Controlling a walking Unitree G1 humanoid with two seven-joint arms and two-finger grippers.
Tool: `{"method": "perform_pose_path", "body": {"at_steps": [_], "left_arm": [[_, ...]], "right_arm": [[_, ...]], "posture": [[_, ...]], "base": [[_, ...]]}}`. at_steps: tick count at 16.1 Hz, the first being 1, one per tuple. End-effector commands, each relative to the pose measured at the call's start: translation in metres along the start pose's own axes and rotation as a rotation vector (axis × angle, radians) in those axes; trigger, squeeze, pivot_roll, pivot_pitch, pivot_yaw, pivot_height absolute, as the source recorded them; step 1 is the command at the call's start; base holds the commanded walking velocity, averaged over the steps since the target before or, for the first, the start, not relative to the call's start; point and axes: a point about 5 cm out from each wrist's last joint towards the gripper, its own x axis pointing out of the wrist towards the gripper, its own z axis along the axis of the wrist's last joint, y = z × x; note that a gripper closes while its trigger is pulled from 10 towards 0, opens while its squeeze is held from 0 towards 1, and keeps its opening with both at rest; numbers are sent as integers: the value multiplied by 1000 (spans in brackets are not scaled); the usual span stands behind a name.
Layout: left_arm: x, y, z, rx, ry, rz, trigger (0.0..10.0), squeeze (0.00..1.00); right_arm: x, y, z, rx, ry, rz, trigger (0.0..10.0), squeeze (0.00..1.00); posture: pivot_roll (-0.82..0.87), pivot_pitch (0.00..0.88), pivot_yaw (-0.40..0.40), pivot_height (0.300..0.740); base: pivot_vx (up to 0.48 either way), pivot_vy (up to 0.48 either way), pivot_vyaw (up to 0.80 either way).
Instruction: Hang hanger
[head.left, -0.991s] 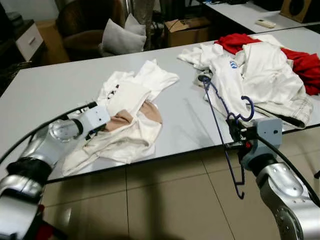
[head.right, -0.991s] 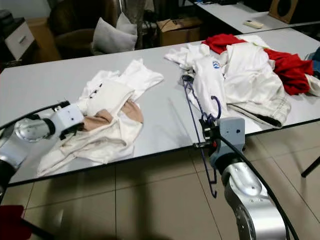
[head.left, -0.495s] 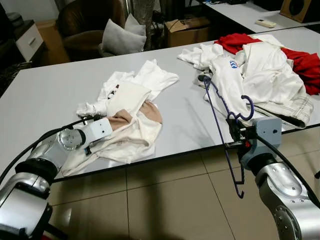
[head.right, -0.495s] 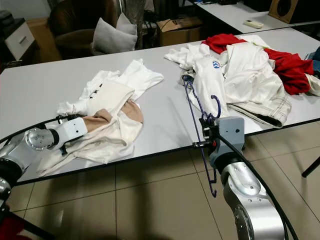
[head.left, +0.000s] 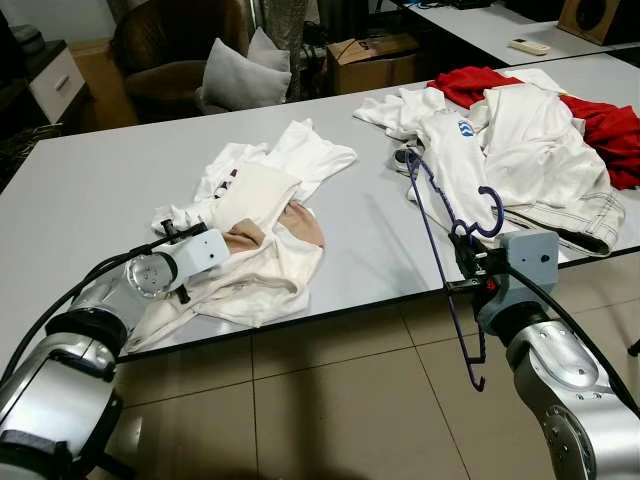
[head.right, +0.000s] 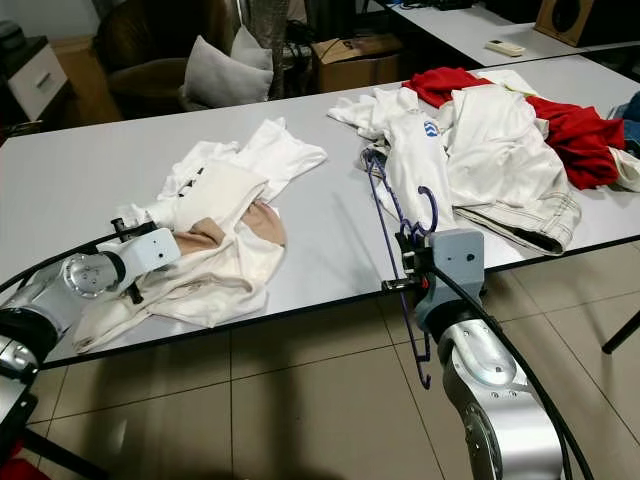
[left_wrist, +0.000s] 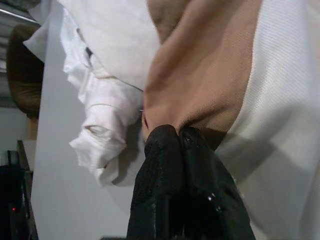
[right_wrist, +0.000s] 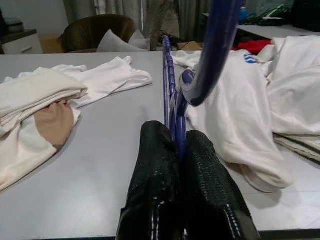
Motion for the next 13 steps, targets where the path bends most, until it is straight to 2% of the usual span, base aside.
{"method": "perform_pose_path", "body": {"at_steps": [1,4,5,6,7,8,9,10,11,13], "left_arm": [[-1,8,2,-19,-10,39,0,0],[-2,19,10,-130,-76,71,0,0],[-3,26,17,-204,-129,81,0,0],[-4,34,25,-260,-183,88,0,0],[-7,47,40,-339,-280,96,0,0],[-12,60,55,-366,-369,98,0,0],[-19,73,72,-350,-457,104,0,0],[-23,80,81,-345,-500,110,0,0],[-35,96,105,-325,-615,131,0,0],[-48,108,133,-319,-747,147,0,0]], "right_arm": [[1,2,2,-6,-16,12,10000,0],[1,0,2,-19,-20,18,10000,0],[-2,-1,2,-22,-17,52,10000,0],[-5,-1,2,-14,-21,98,10000,0],[-13,2,6,-13,-41,209,10000,0],[-20,1,8,-20,-40,281,10000,0],[-25,-3,7,-32,-28,305,10000,0],[-26,-6,6,-39,-24,305,10000,0],[-26,-17,6,-47,-28,250,10000,0],[-21,-31,9,-35,-51,133,10000,0]], "posture": [[-111,0,115,740],[-107,0,114,740],[-107,0,114,740],[-106,0,117,740],[-107,0,120,740],[-110,0,124,740],[-110,0,124,740],[-110,0,124,740],[-110,0,123,740],[-111,0,123,740]], "base": [[0,0,0],[0,0,0],[0,0,0],[0,0,0],[0,0,0],[0,0,0],[0,0,0],[0,0,0],[0,0,0],[0,0,0]]}}
